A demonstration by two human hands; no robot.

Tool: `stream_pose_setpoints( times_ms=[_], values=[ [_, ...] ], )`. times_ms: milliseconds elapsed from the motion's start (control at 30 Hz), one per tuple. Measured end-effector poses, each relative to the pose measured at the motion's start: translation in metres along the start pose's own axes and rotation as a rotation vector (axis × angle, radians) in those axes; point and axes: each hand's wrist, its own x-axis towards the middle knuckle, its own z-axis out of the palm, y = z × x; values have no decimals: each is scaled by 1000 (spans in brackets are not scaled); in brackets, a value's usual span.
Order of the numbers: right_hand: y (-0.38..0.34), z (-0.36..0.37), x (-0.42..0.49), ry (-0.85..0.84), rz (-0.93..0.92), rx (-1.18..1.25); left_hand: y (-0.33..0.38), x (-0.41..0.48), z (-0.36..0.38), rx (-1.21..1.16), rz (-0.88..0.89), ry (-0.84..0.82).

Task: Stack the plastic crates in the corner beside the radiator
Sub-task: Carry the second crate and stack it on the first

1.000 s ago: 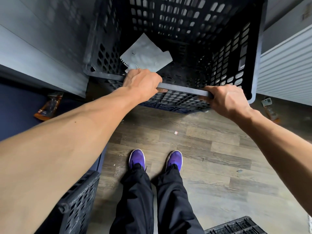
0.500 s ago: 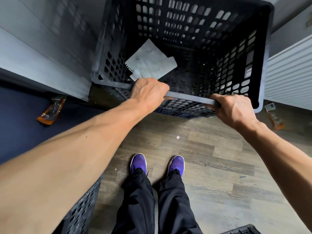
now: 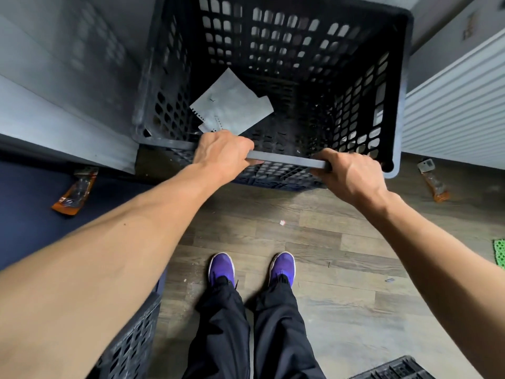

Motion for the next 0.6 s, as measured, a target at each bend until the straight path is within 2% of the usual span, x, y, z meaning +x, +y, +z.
stream_pose_setpoints(
  times_ms=[167,300,467,600],
  values=[
    [-1,-2,14,-59,48,-10,3,3,-10,15,-10,-28],
    [6,0,14,-2,1,-4,4,7,-21,5,-12,-120],
    [11,8,13,49,4,-23,5,8,-15,45,-11,-61],
    [10,1,16,-6,24,-43,4,9,-24,49,-15,-97]
  ],
)
